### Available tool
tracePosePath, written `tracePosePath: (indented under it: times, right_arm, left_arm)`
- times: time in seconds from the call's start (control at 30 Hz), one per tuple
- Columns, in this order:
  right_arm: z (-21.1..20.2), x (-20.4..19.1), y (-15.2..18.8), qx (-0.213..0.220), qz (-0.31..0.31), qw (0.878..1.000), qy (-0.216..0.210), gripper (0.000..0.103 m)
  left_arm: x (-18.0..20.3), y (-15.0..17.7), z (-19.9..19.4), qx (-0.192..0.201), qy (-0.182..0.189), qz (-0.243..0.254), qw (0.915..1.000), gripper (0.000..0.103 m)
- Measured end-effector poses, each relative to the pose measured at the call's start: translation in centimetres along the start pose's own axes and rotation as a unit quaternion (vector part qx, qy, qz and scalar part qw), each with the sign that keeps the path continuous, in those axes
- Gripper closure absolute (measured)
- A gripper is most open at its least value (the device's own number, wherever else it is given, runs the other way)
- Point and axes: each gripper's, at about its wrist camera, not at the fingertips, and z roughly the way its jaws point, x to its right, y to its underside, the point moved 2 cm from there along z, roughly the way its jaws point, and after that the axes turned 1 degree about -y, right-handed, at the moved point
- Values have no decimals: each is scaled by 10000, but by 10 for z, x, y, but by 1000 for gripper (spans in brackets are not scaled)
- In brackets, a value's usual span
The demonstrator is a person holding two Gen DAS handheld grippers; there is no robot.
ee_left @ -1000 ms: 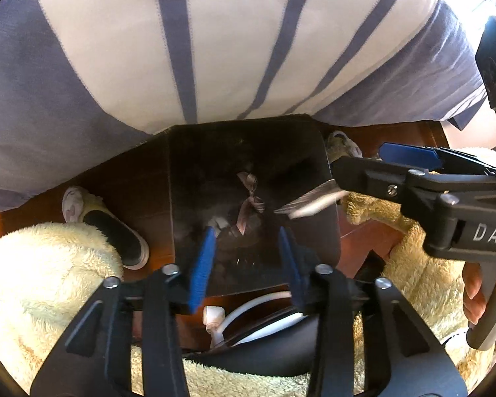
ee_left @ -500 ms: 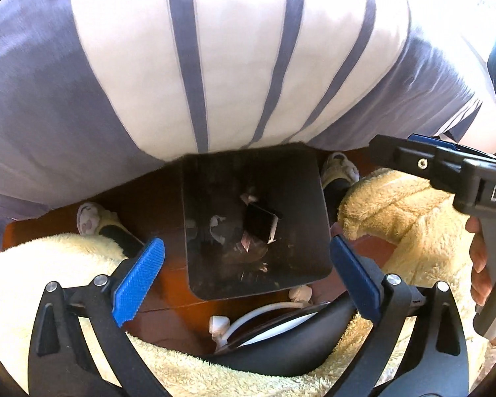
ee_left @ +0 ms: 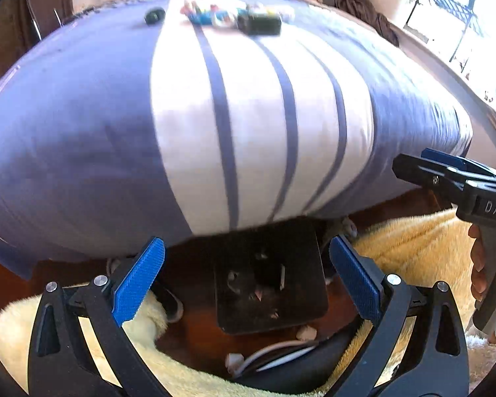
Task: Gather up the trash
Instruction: 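Raise both open tools back over the remaining items, then grasp the green Origins bottle with the right tool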
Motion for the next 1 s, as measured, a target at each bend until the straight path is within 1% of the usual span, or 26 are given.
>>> tracePosePath:
  times: [0.2,0.47,0.6,0.7,0.77,0.87,0.97,1.0]
  right_arm:
    - [-12,-2,-26,260,-117,9995,141,7]
    - [-14,-2,-72,576,-245,9977,253,7]
    - [-6,-3,-97,642,-227,9974,234,7]
    - [6,-8,-114,622,-178,9978,134,7]
    - [16,-17,-126,603,-216,9979,1,7]
    - [30,-34,-139,559,-351,9978,-69,7]
    - [48,-52,-152,472,-484,9976,-171,13]
    - [53,-55,-156,445,-493,9976,-192,16]
  left_arm:
    - [-14,-27,-17,321,-165,-22,9993,8]
    - [-34,-68,-23,539,-411,-64,9977,8]
    - [-40,-87,-18,564,-507,-46,9971,8]
    - [-44,-98,-12,535,-554,-13,9970,8]
    - [-46,-105,-7,502,-549,-5,9972,8]
    - [-50,-111,-2,462,-582,8,9972,8]
    - [-54,-120,5,418,-605,52,9973,8]
    - [-54,-122,7,406,-610,61,9973,8]
